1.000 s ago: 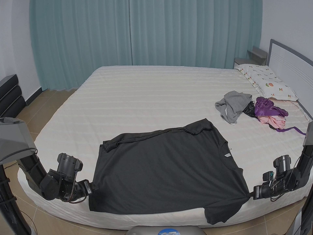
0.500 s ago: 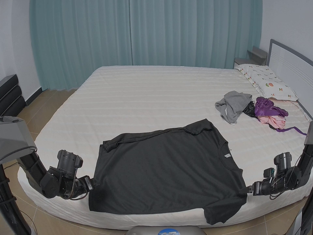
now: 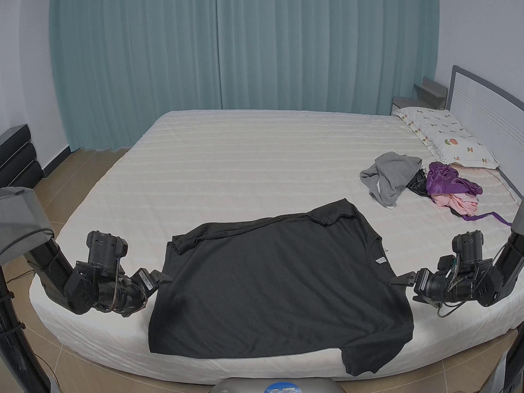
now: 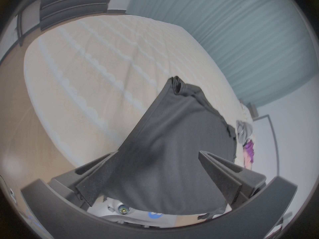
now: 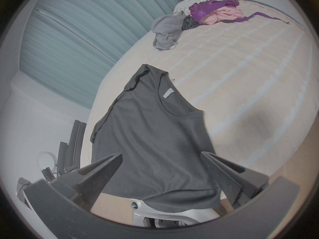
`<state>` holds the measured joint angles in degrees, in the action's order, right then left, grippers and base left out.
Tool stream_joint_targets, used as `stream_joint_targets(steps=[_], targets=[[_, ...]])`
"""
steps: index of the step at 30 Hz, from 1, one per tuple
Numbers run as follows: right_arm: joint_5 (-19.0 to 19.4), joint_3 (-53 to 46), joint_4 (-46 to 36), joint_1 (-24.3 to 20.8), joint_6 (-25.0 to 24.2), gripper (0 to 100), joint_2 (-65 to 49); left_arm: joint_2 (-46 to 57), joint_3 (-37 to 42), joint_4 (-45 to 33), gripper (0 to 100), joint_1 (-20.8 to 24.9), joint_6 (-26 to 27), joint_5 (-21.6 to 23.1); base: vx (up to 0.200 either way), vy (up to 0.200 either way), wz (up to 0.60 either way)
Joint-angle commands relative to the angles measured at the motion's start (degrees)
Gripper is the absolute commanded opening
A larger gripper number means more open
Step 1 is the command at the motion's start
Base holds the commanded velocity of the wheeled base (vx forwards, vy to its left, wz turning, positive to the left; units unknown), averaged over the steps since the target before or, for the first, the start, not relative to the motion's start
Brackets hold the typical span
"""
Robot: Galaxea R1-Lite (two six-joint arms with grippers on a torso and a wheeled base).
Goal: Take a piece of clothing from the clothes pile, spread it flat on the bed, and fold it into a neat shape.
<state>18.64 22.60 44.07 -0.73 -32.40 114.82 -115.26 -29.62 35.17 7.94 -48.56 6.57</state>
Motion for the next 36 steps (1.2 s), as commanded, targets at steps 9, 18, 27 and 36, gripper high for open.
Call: stream_joint_targets(steps=[9, 18, 27, 36], targets=[[-0.01, 1.22, 3.83, -1.38, -2.49, 100, 3.39, -3.74, -3.42, 0.34, 100, -2.49, -2.51, 1.78, 0.067, 0.000, 0.00], [0.08, 1.22, 3.83, -1.55, -2.49, 100, 3.74, -5.15, -4.04, 0.34, 100, -2.05, -3.92, 1.87, 0.000, 0.000, 0.00], [0.17, 1.04, 3.83, -2.26, -2.49, 100, 3.83, -5.59, -4.74, 0.34, 100, -1.87, -5.76, 1.78, 0.000, -0.067, 0.00], [0.17, 1.04, 3.83, -2.26, -2.58, 100, 3.83, -5.41, -4.48, 0.34, 100, -1.78, -5.94, 1.78, 0.000, -0.133, 0.00]])
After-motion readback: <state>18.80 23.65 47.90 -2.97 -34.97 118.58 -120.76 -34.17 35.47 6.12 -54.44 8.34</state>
